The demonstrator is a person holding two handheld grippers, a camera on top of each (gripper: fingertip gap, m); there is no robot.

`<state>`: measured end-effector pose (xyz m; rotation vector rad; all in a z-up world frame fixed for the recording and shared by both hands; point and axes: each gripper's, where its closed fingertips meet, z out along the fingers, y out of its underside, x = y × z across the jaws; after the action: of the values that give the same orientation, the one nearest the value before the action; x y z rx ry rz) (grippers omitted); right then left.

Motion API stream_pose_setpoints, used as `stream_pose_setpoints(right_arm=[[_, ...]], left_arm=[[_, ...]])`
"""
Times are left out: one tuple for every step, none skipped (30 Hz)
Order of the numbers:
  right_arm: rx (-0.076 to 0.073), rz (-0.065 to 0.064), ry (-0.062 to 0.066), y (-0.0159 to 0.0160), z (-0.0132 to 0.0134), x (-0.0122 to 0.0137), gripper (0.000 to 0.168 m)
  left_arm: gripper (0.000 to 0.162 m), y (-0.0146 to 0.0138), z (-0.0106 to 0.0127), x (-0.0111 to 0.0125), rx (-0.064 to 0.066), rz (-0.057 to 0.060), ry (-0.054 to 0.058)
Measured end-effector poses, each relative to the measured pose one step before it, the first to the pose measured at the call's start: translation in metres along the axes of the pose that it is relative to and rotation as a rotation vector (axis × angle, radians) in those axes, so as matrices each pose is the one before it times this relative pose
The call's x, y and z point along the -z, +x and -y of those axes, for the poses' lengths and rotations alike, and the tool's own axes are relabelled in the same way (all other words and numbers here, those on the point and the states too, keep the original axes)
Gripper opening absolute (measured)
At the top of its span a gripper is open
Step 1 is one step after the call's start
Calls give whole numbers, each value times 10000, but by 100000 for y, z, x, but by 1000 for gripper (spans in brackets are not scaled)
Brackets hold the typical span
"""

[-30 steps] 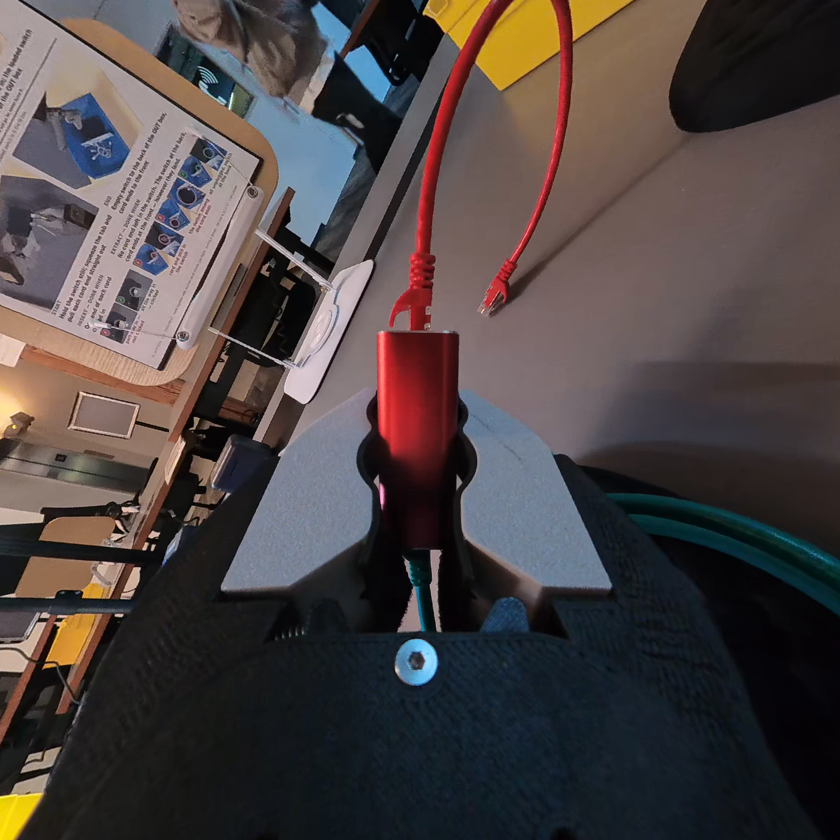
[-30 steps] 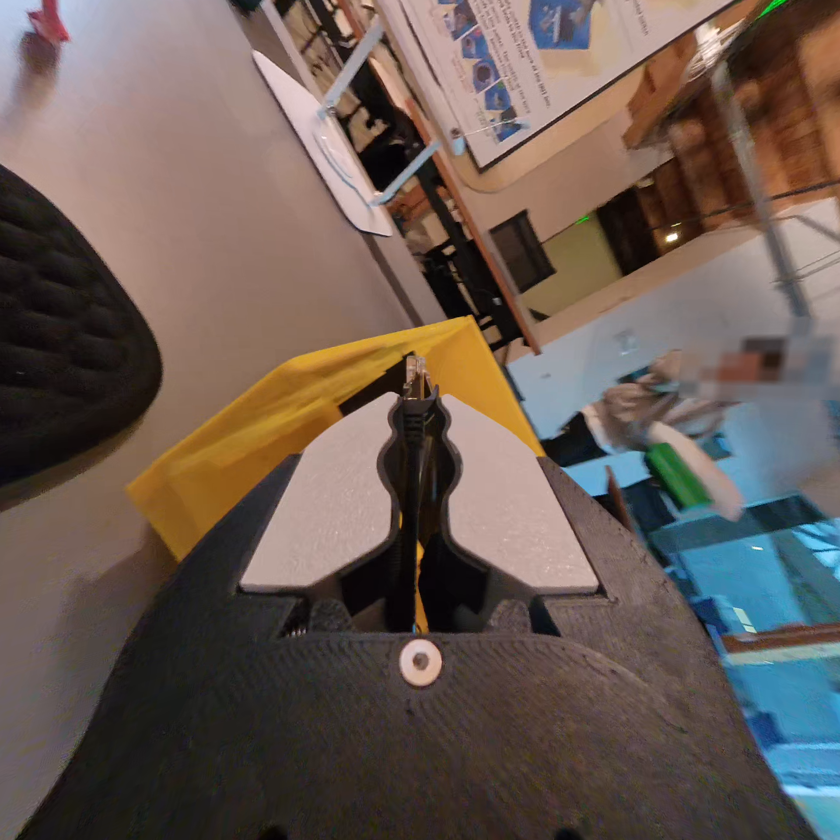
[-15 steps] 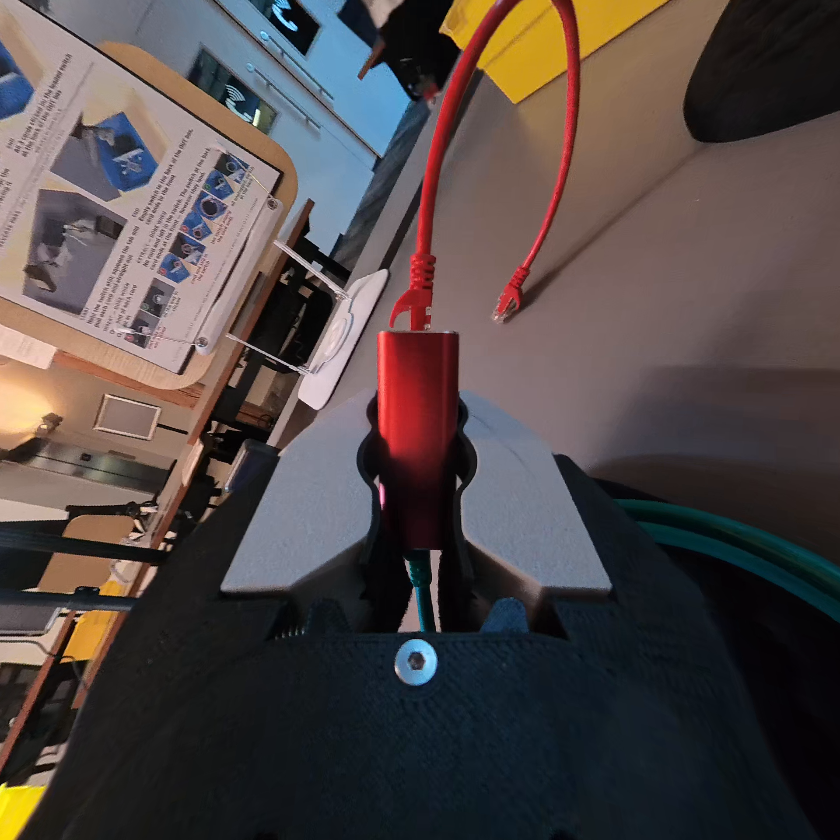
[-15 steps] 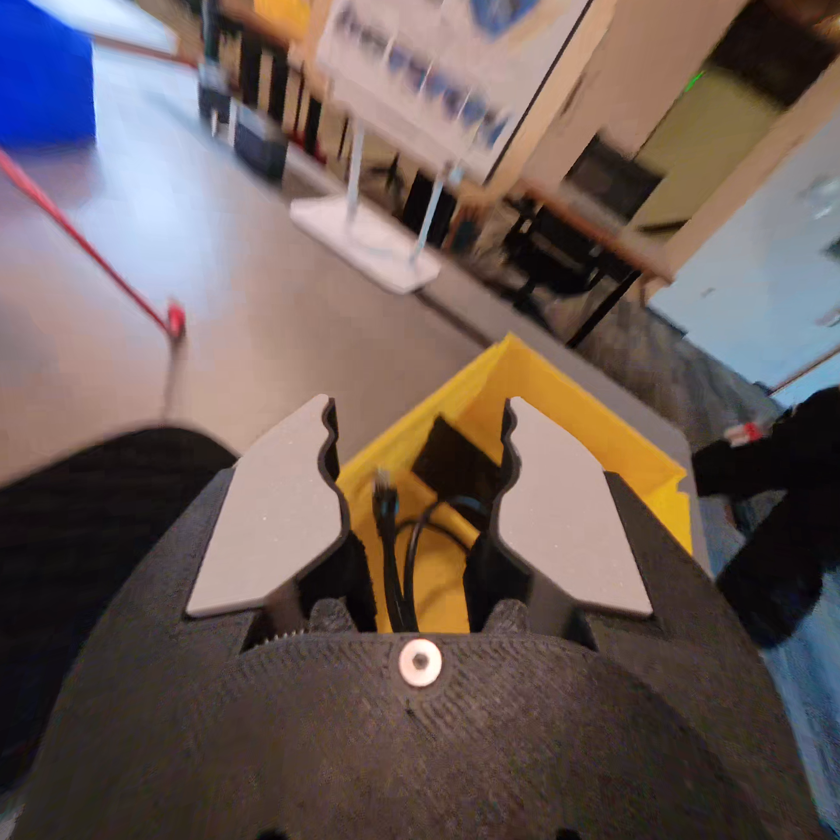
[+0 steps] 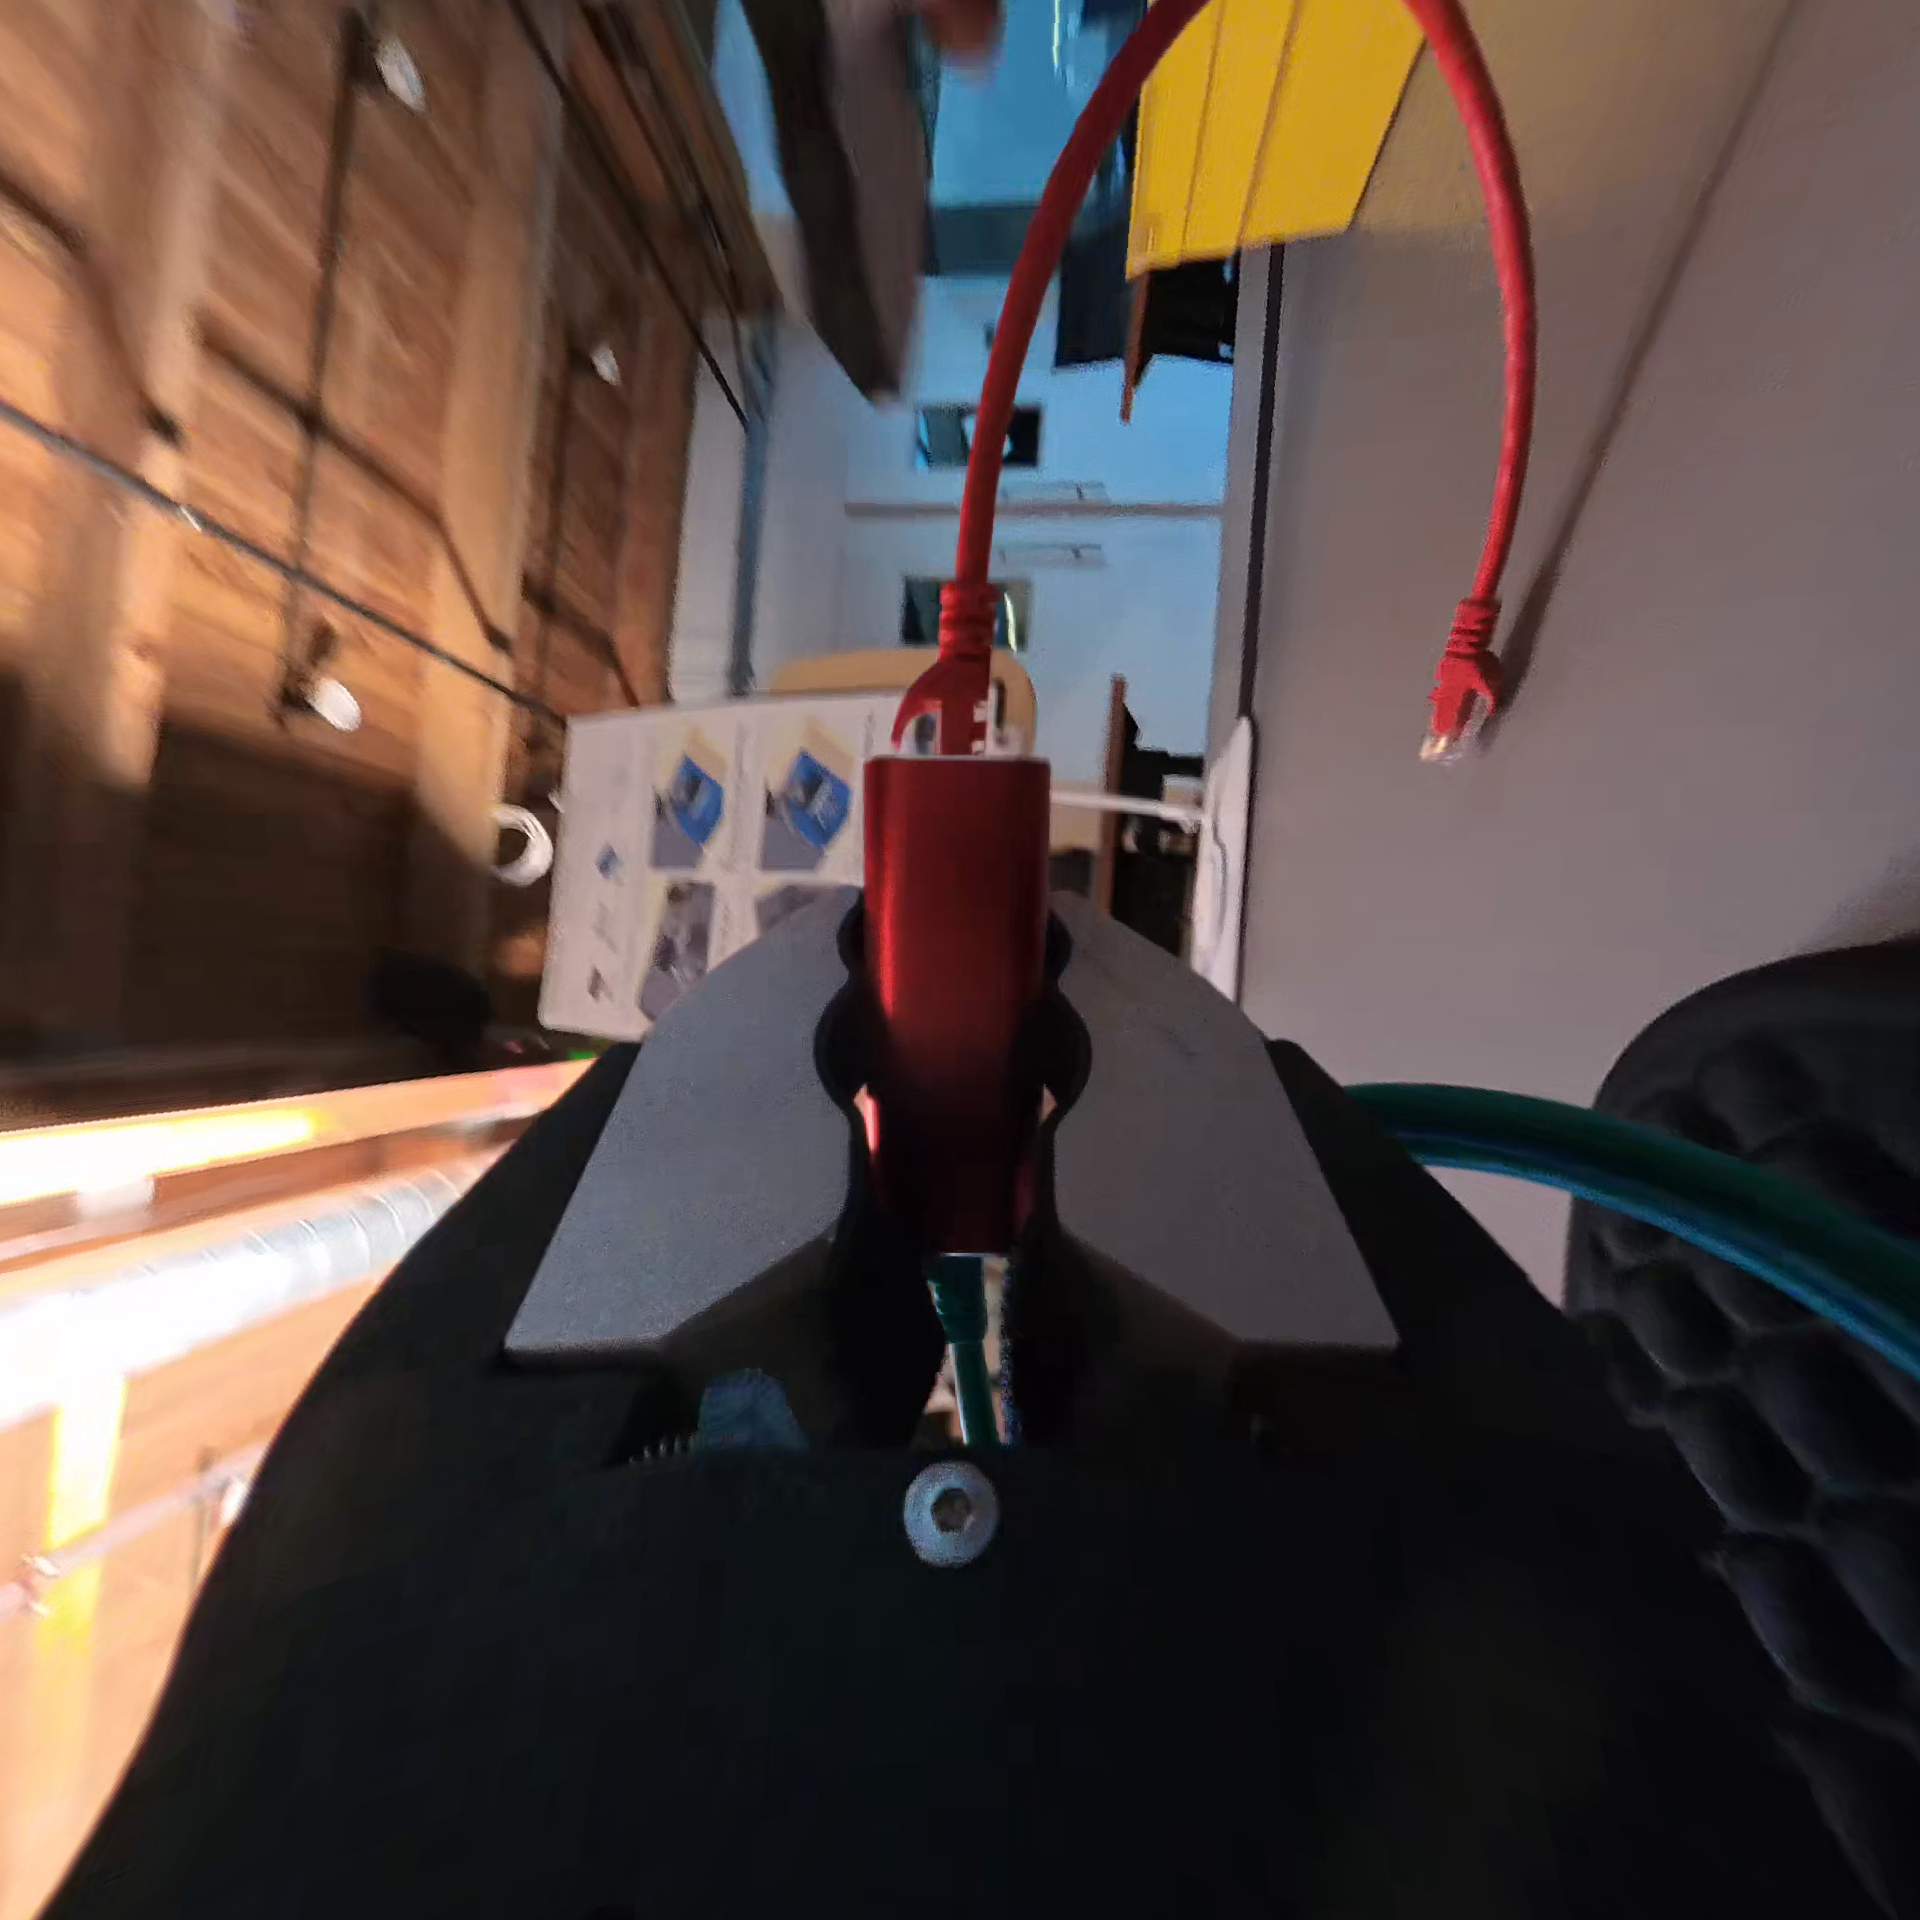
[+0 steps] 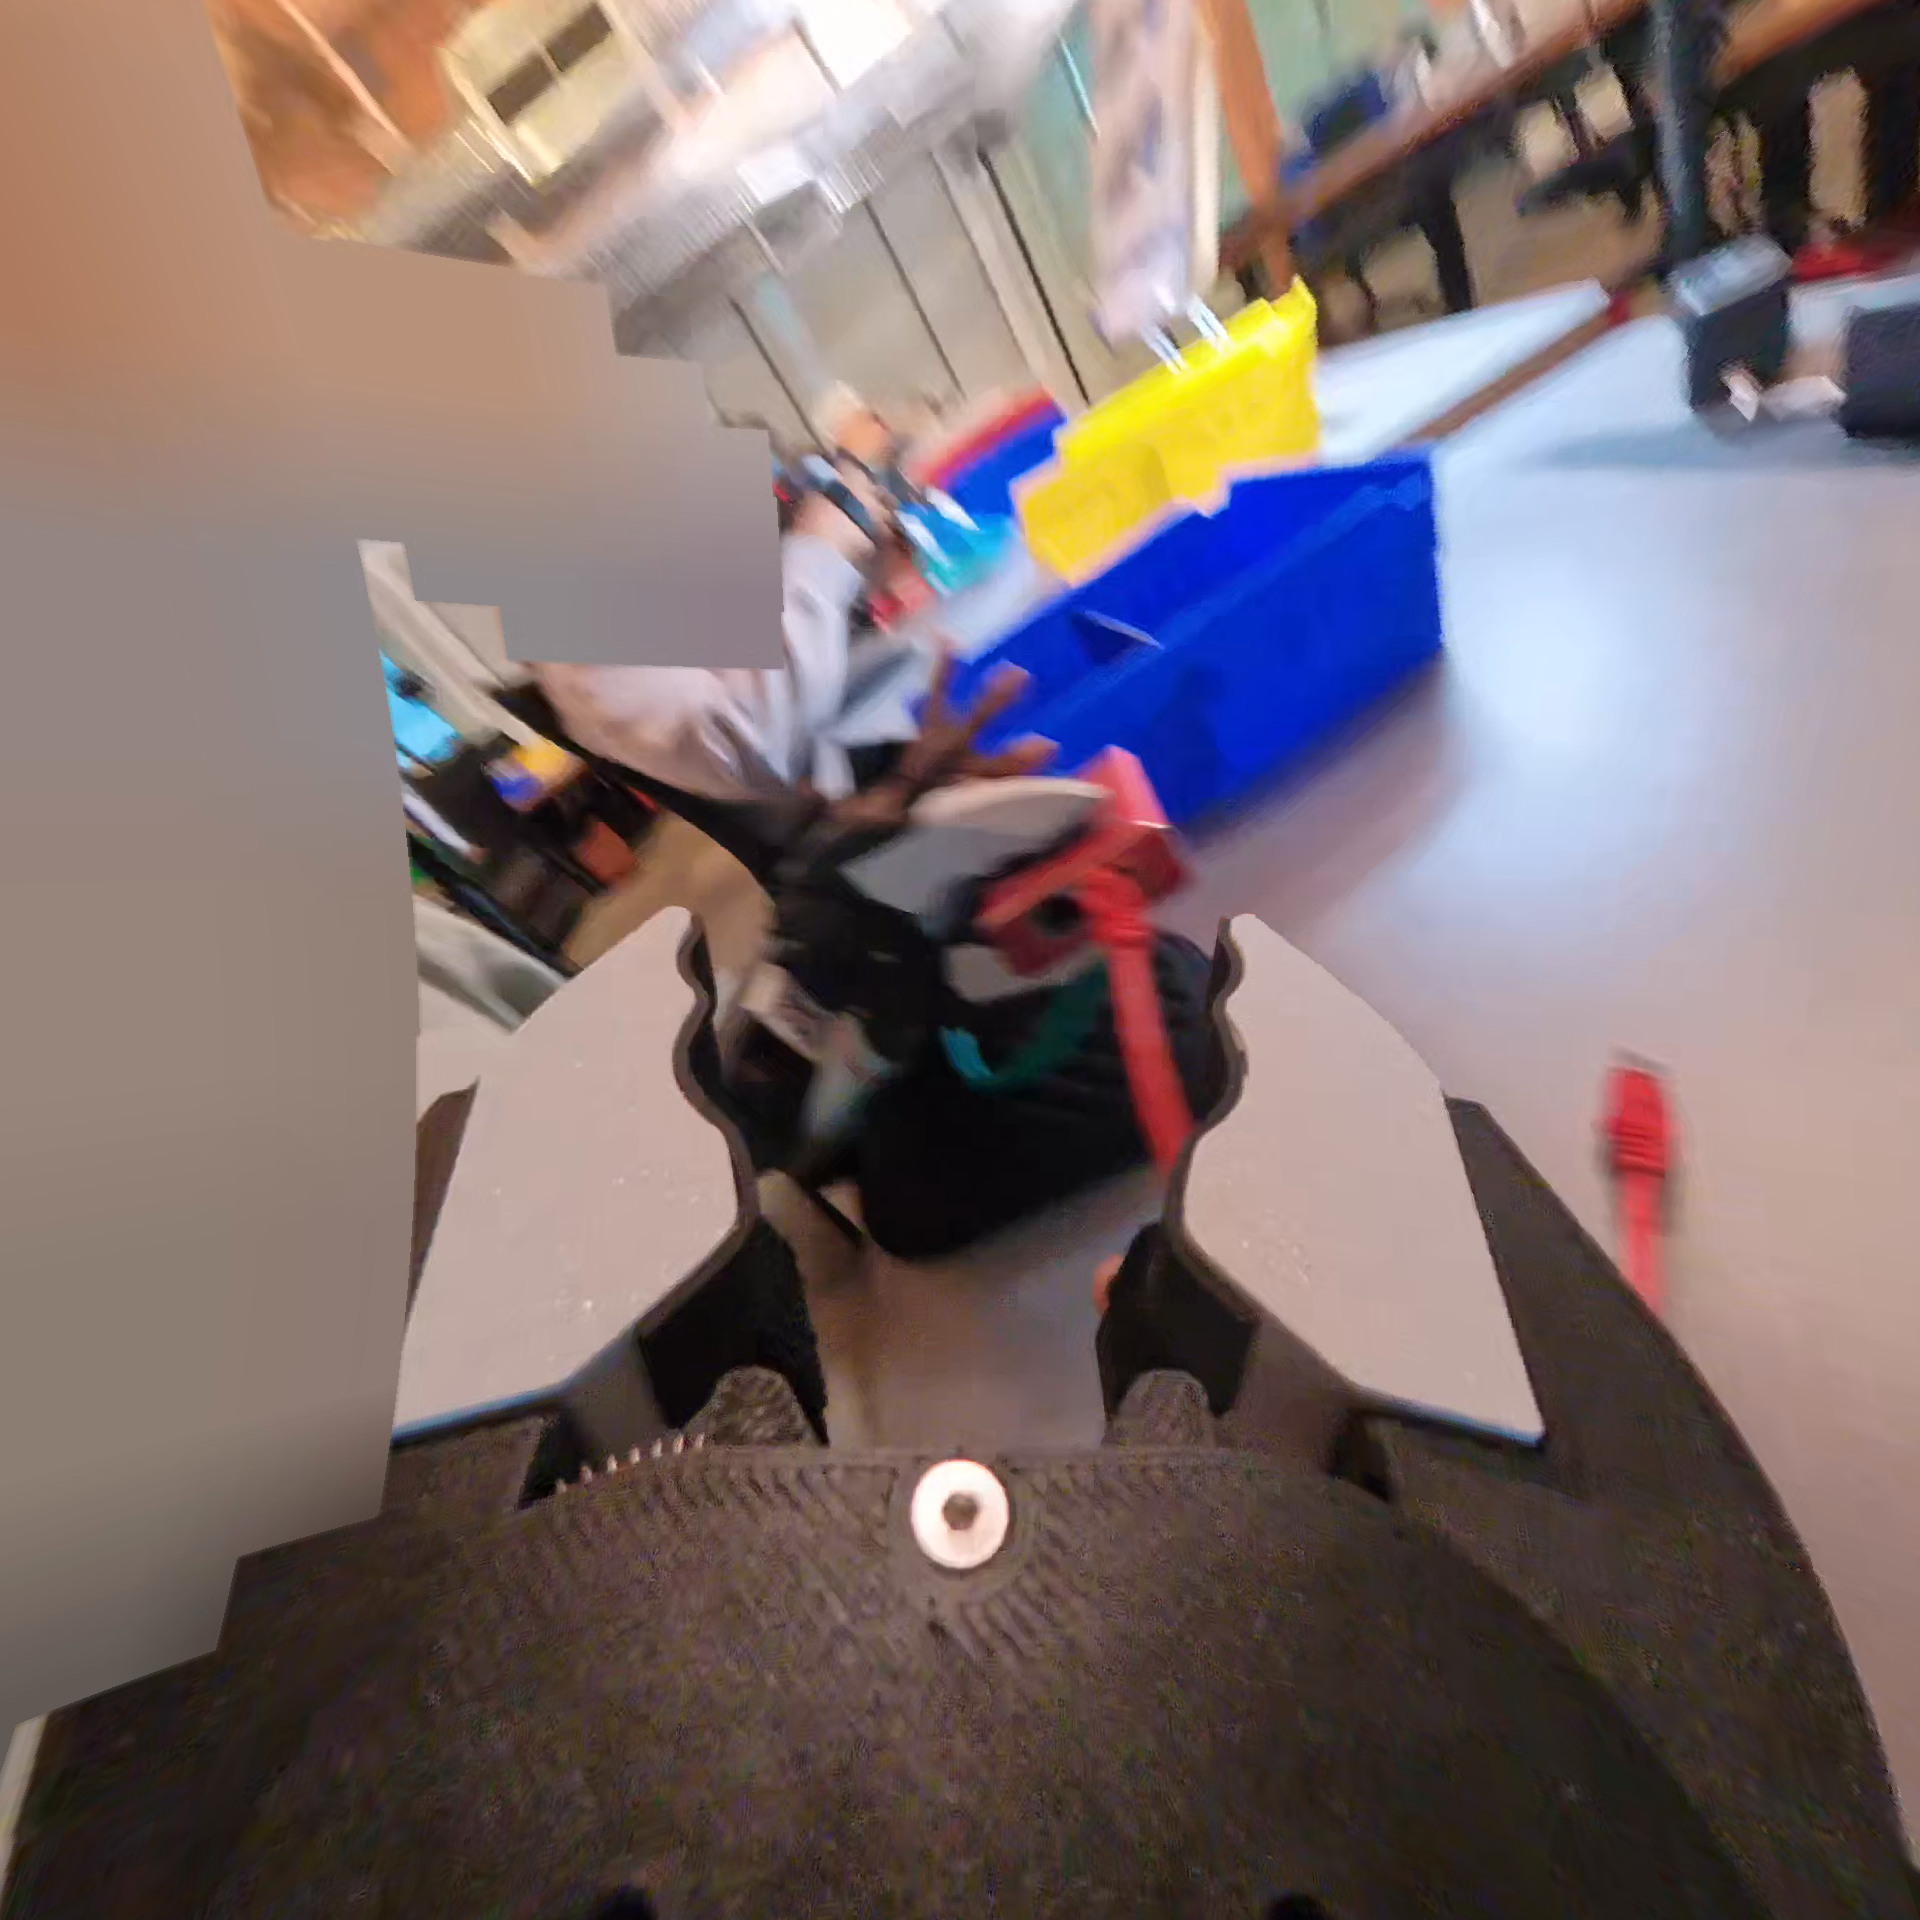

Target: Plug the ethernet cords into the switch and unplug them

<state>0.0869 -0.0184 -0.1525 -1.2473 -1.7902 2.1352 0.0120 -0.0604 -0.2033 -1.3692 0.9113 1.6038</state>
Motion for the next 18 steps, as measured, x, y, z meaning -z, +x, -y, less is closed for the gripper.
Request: stream_pose_setpoints(right_arm=[[16, -512, -711, 1874, -701, -781, 90], [-219, -63, -555, 1200, -594, -973, 89], [-570, 373, -432, 546, -468, -1072, 85], [-758, 764, -305, -162, -339, -1081, 79], [-666, 982, -338, -580, -476, -1029, 74], [-519, 794, -485, -314, -714, -859, 68], [-428, 309, -350, 344, -541, -522, 58], [-164, -29, -6, 671, -167, -148, 46], [25, 68, 143, 408, -49, 58, 35], [-203, 243, 174, 57, -52, 60, 35], [-131, 217, 222, 17, -16, 78, 34], [20, 125, 275, 48, 82, 157, 32], [63, 107, 308, -13, 175, 236, 29], [224, 79, 445, -132, 458, 369, 28], [372, -83, 439, -63, 574, 496, 27], [413, -119, 313, -106, 495, 496, 27], [404, -91, 408, -217, 628, 479, 27], [379, -203, 485, -72, 760, 490, 27]], left_arm=[[28, -121, 720, 54, -248, 123, 398], [28, -60, 723, -1, -181, 59, 345], [28, -17, 661, -35, -219, 40, 303], [28, 52, 507, -89, -239, -5, 205], [28, 77, 364, -89, -226, -20, 139], [28, 114, 279, -50, -164, -37, 121], [28, 190, 84, 28, -89, -94, 48], [28, 57, 30, 80, 14, 5, 64], [28, -14, 70, 84, 101, 6, 69], [28, 33, 79, 29, -47, -30, 35], [29, -28, 37, -13, -103, 18, 8], [32, -73, -65, -70, 38, 6, -18], [35, 116, -289, -110, 253, -202, -132], [41, -339, -524, -34, 572, 49, -206], [53, -621, -576, 84, 767, 126, -189], [64, -567, -614, 149, 987, 8, -243], [67, -811, -450, 264, 1168, 93, -176], [71, -936, -12, 406, 1290, 92, 51]])
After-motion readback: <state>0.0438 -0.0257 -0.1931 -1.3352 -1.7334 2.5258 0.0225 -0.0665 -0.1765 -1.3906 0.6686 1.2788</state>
